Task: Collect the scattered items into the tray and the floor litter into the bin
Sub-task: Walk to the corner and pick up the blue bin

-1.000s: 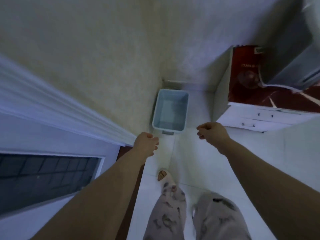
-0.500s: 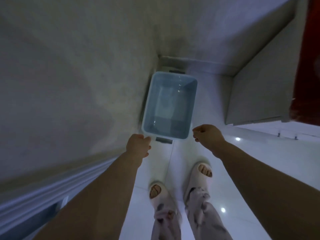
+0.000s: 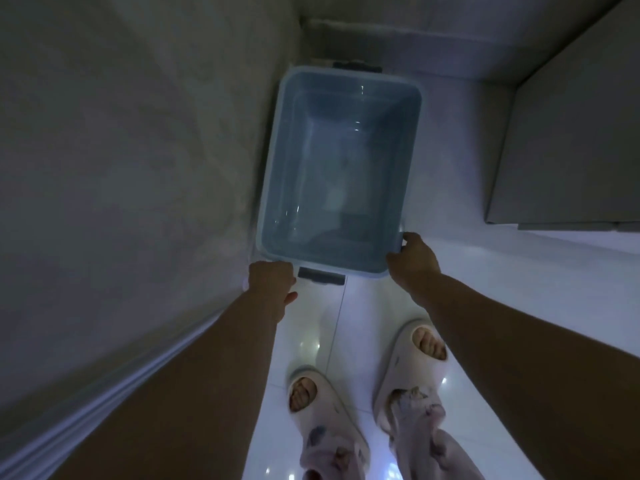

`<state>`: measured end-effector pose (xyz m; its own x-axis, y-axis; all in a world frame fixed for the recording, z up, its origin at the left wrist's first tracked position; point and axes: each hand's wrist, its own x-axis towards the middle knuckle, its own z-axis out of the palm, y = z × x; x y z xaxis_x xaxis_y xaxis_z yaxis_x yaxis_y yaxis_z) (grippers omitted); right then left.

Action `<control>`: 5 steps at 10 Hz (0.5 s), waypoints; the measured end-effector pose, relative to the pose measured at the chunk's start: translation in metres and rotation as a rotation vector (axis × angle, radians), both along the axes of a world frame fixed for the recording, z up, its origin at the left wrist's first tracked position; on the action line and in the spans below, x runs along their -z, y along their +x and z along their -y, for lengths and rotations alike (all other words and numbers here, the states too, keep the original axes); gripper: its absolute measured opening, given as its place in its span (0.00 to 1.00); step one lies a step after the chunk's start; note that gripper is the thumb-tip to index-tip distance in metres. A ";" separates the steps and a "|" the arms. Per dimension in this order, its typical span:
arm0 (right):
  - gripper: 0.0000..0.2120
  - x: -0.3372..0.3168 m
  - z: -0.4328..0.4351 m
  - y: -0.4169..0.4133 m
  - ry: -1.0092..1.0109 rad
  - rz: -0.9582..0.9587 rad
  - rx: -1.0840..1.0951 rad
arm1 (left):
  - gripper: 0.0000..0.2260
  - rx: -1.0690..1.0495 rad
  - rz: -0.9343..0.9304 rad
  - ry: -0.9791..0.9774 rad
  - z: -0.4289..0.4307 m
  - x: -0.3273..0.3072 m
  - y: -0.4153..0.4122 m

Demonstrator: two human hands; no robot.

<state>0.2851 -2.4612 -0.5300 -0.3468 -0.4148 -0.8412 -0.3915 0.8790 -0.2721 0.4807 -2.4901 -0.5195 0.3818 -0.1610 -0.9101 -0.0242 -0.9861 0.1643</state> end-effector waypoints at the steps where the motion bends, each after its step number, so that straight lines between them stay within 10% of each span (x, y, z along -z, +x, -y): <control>1: 0.25 0.006 0.000 -0.001 0.003 0.005 0.038 | 0.06 -0.054 0.009 -0.061 0.005 0.004 -0.005; 5: 0.16 -0.073 -0.011 -0.022 -0.001 -0.003 0.122 | 0.19 0.009 0.078 -0.085 0.007 -0.075 -0.005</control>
